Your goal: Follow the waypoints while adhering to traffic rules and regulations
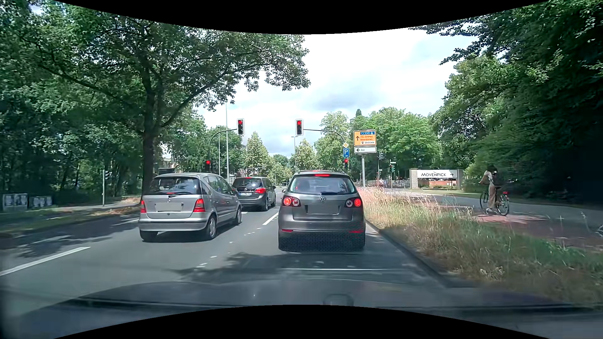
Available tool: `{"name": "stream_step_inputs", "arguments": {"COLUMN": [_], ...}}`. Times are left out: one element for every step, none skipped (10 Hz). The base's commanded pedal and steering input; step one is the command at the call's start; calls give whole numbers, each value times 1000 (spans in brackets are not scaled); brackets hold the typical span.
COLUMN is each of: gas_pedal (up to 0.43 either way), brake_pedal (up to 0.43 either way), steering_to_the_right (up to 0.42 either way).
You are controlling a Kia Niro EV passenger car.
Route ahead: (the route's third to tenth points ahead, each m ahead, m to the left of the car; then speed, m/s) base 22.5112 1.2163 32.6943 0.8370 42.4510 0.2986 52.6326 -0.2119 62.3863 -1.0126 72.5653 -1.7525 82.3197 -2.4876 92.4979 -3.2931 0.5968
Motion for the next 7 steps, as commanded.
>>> {"name": "stream_step_inputs", "arguments": {"gas_pedal": [0,0,0,0,0,0,0], "brake_pedal": [91,98,110,116,128,134,146], "steering_to_the_right": [4,4,4,4,4,4,4]}}
